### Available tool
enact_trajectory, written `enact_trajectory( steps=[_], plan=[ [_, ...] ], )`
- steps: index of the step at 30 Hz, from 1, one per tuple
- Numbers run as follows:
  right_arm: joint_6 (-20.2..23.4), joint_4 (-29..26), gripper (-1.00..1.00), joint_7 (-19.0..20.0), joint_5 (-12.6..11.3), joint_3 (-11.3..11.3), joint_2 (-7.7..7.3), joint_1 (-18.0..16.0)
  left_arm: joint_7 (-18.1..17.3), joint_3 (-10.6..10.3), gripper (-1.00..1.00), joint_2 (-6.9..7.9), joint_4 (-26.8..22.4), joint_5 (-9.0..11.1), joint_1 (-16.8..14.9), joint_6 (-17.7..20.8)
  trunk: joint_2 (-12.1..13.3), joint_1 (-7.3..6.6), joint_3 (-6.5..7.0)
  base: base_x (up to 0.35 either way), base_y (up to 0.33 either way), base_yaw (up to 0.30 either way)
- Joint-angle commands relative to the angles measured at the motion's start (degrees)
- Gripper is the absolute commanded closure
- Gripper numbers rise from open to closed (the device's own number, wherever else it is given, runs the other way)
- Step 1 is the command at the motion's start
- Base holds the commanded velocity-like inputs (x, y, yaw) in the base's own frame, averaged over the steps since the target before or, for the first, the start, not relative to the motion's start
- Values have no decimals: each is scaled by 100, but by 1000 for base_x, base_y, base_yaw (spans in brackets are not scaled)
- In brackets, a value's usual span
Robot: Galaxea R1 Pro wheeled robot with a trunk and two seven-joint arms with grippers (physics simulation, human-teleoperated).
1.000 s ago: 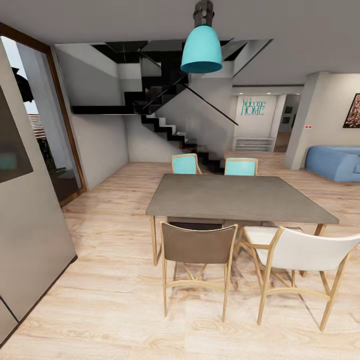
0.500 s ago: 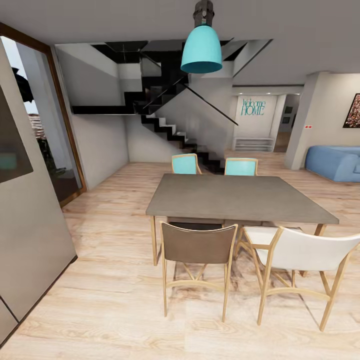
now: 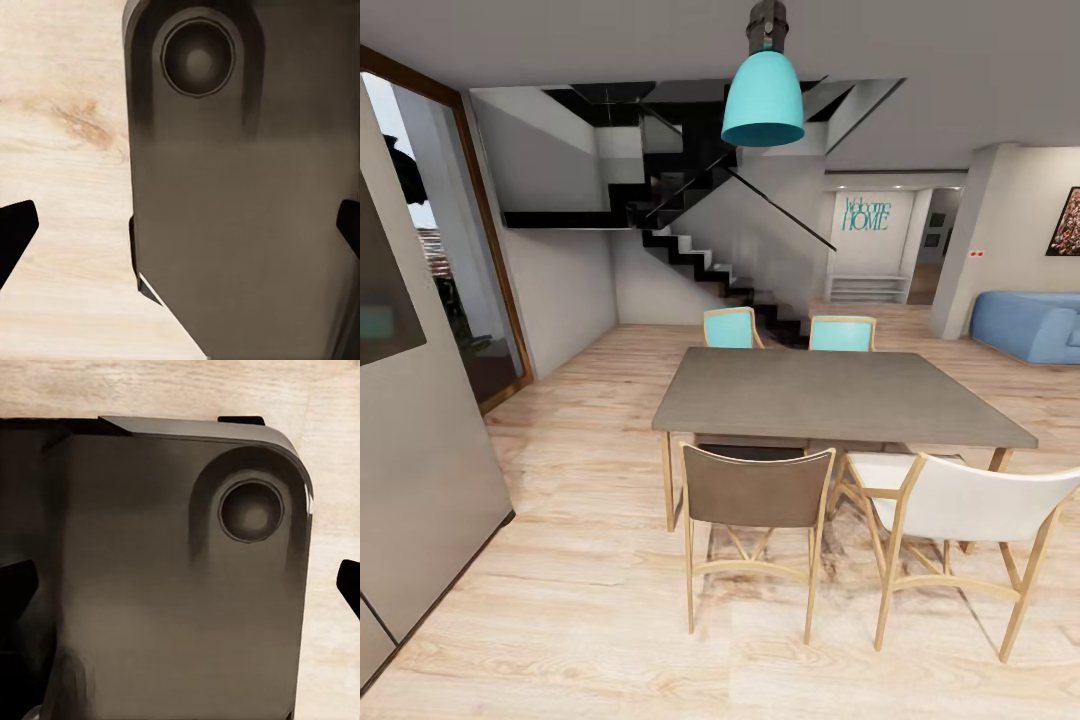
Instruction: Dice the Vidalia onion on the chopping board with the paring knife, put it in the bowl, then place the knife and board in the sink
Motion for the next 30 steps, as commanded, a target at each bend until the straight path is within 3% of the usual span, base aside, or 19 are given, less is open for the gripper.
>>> enact_trajectory(
  steps=[1,8,14,17,18,24,30],
  plan=[
    [-22,0,-100,2,-2,0,1,-1,0,5,-100,-7,-10,2,0,-33,-2,0,-4,0,0,0],
    [-102,-35,-100,4,6,-8,-19,-1,3,16,-100,-16,-295,6,0,-402,-2,0,-4,0,0,0],
    [-1032,-389,-100,-27,10,-17,-55,-1,0,19,-100,-10,-1021,6,0,-694,-2,0,-4,0,0,0],
    [-1163,-578,-100,-30,10,-18,-52,-1,0,19,-100,-10,-1323,6,0,-712,-2,0,-4,0,0,0],
    [-1229,-967,-100,-33,10,-19,-38,-1,-4,21,-100,-15,-1668,6,0,-717,-2,0,-4,0,0,0],
    [-1236,-2144,-100,-76,10,-19,-25,-1,-26,13,-100,-42,-2473,14,0,-720,-2,0,-4,0,0,0],
    [-1230,-2882,-100,-232,23,-19,-18,-1,0,13,-100,-76,-3134,-1,0,-721,-2,0,-4,0,0,0]
  ],
)
